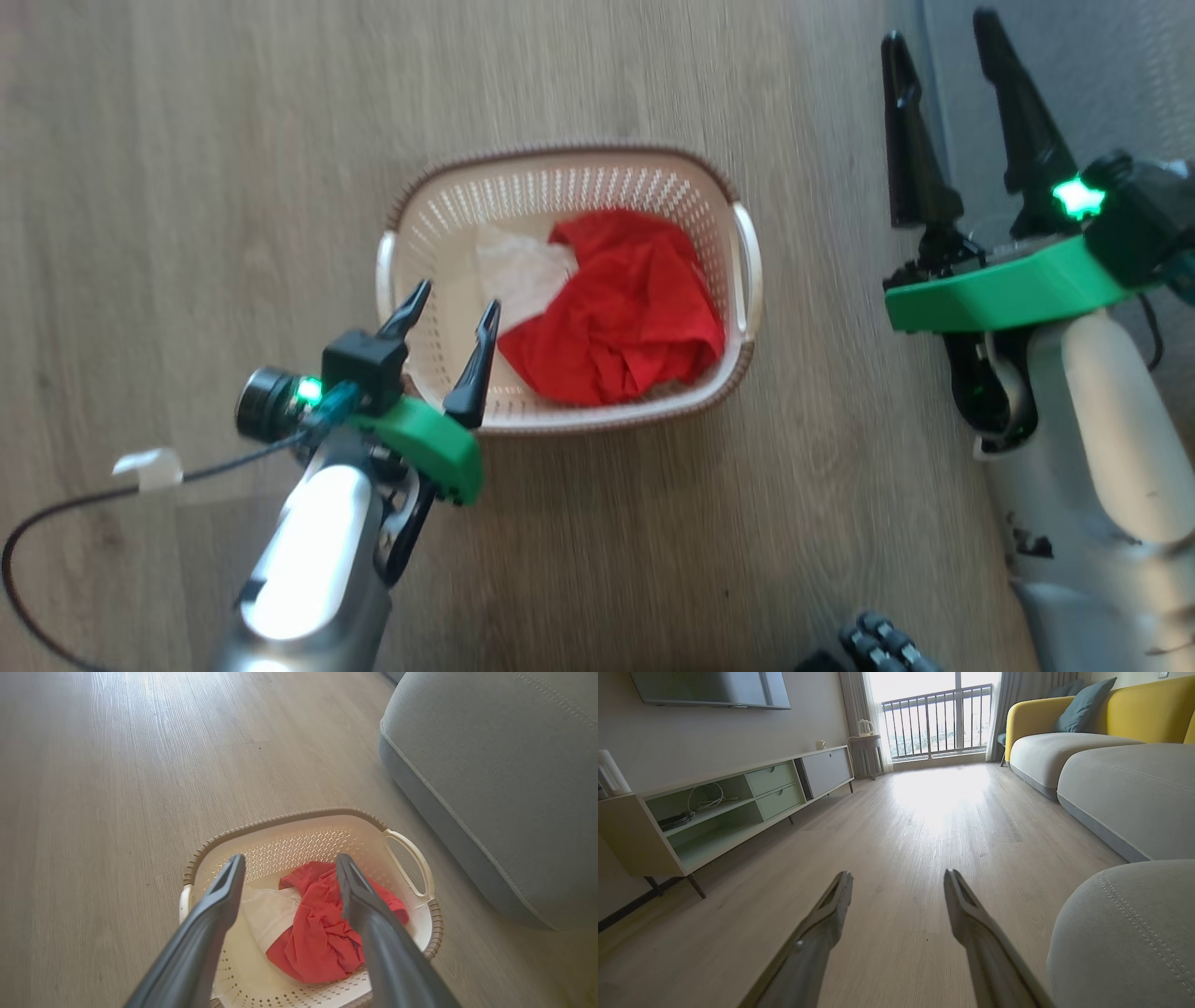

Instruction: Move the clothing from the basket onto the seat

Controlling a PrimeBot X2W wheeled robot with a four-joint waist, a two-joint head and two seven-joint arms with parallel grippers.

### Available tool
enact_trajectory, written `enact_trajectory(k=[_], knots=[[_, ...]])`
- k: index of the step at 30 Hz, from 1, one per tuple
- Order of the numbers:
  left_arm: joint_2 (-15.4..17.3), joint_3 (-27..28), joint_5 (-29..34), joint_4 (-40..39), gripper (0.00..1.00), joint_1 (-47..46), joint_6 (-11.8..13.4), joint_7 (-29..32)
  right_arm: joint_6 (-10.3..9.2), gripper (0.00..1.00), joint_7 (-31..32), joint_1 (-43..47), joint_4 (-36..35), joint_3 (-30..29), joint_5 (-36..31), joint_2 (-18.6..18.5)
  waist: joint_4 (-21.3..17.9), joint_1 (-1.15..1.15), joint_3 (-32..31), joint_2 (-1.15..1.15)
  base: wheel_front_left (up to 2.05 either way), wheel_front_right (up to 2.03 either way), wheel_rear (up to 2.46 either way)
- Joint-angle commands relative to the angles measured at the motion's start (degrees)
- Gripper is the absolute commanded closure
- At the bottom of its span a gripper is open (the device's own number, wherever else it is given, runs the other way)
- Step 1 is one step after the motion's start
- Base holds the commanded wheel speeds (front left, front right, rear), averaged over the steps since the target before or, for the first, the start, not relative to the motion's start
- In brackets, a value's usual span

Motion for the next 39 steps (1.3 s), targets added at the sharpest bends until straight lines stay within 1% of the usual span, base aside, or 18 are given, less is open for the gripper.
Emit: enact_trajectory(k=[1, 13, 20, 24, 29, 39], knots=[[0.46, 1.00, 0.36, -0.81, 0.00, -0.90, -0.18, -0.56, -0.01, 0.00, -0.37, -0.44, -2.11, 1.08, -0.15, 0.79, -1.66, -0.01, 4.68, 0.00, 0.00, 0.00, 0.00], [0.46, -4.65, 3.40, 10.12, 0.00, -14.06, -1.89, -0.56, -0.01, 0.00, -0.37, -3.67, -4.06, 0.81, -0.64, 2.17, -5.68, -0.01, 16.21, 0.00, 0.00, 0.00, 0.00], [0.55, -8.52, 6.24, 18.80, 0.00, -21.38, -2.25, -0.56, -0.01, 0.00, -0.37, -5.95, -5.85, 1.51, -0.22, 2.82, -8.57, -0.01, 20.90, 0.00, 0.00, 0.00, 0.00], [0.60, -9.72, 7.05, 23.65, 0.00, -25.04, -2.30, -0.56, -0.01, 0.00, -0.37, -7.24, -7.14, 2.42, 0.14, 3.14, -10.54, -0.01, 23.12, 0.00, 0.00, 0.00, 0.00], [1.35, -10.18, 7.76, 28.17, 0.00, -28.79, -1.71, -0.56, -0.01, 0.00, -0.37, -8.58, -9.10, 3.65, 1.89, 3.27, -13.05, -0.01, 25.44, 0.00, 0.00, 0.00, 0.00], [1.49, -11.27, 8.50, 35.15, 0.00, -33.41, 0.03, -0.56, -0.01, 0.00, -0.37, -7.31, -13.05, 2.24, 3.04, 3.29, -14.19, -0.01, 26.44, 0.00, 0.00, 0.00, 0.00]])
